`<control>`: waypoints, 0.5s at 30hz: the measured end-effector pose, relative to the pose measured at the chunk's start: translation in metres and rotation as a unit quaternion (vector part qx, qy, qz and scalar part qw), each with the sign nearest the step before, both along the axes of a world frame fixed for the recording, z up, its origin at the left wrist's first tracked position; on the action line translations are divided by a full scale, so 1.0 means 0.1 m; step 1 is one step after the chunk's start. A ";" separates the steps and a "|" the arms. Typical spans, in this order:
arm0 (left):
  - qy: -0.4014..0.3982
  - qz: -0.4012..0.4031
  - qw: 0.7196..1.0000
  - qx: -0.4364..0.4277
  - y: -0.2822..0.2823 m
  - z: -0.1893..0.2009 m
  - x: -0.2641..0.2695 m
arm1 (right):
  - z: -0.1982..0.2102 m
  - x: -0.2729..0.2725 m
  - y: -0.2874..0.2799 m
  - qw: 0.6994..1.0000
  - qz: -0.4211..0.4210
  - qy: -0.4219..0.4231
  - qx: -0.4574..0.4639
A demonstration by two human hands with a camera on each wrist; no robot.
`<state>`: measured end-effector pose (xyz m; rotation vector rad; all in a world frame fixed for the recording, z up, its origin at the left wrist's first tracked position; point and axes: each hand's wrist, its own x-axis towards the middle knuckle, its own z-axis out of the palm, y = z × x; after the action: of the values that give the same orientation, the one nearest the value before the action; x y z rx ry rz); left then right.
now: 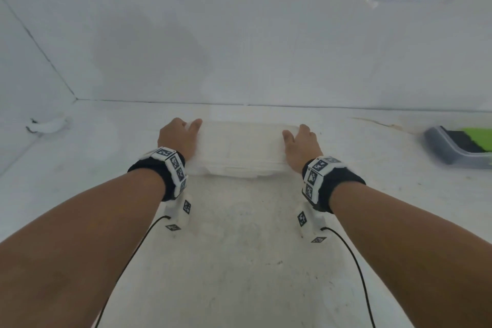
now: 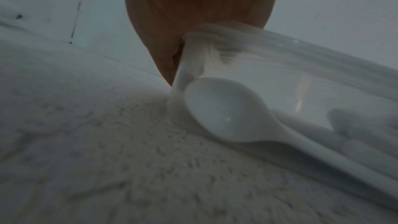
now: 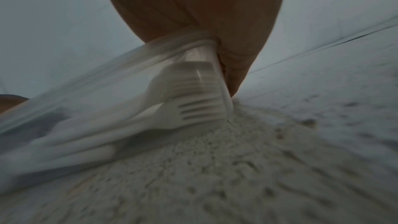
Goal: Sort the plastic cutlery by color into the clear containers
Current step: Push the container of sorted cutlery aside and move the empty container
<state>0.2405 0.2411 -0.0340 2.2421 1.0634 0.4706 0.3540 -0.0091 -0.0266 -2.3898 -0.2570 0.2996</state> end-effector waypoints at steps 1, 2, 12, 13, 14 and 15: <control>-0.001 0.001 1.000 -0.002 0.05 0.00 0.05 | -0.01 0.05 0.05 1.000 -0.002 -0.003 -0.001; -0.002 0.001 1.000 -0.002 0.09 -0.01 0.09 | -0.01 0.10 0.10 1.000 -0.004 -0.006 -0.002; -0.010 0.012 1.000 -0.009 0.25 -0.10 0.26 | -0.10 0.25 0.21 1.000 -0.019 -0.011 0.018; -0.010 0.011 1.000 -0.008 0.24 -0.08 0.25 | -0.09 0.26 0.19 1.000 -0.015 -0.010 0.021; -0.013 0.007 1.000 -0.006 0.23 -0.05 0.24 | -0.08 0.26 0.17 1.000 -0.009 -0.006 0.024; -0.019 0.002 1.000 0.004 0.22 -0.01 0.22 | -0.06 0.27 0.15 1.000 -0.004 -0.003 0.029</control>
<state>0.2626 0.2632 -0.0353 2.2289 1.0472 0.5176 0.3812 0.0059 -0.0331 -2.3344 -0.2550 0.2778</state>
